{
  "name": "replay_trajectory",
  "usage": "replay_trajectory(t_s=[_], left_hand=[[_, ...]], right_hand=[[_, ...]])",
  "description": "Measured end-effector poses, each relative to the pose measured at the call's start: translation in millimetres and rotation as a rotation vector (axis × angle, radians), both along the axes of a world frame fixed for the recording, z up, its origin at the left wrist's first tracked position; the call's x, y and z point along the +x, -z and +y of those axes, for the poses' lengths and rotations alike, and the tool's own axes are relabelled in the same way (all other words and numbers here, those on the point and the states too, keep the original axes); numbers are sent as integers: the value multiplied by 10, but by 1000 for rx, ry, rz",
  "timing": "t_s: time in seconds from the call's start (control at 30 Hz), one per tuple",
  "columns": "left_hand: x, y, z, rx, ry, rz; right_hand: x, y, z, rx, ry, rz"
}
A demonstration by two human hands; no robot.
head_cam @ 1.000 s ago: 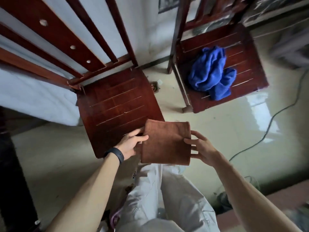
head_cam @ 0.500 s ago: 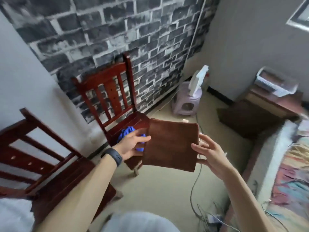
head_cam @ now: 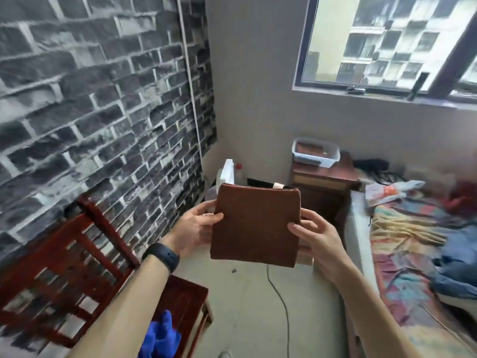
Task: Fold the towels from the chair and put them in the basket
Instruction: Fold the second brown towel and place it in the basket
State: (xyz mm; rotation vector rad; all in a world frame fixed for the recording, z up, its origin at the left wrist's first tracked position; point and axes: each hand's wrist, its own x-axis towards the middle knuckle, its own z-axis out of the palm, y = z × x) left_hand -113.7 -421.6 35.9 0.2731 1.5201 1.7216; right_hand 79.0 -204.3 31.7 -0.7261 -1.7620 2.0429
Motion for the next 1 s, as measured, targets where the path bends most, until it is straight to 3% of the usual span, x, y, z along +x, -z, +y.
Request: replay_trajectory(t_s=[0.6, 1.0], left_hand=[[-1672, 193, 3062, -33, 341, -43], [-2371, 687, 5207, -163, 255, -124]], right_hand=[[-1104, 75, 2332, -48, 350, -26], [-2007, 644, 4619, -219, 338, -117]])
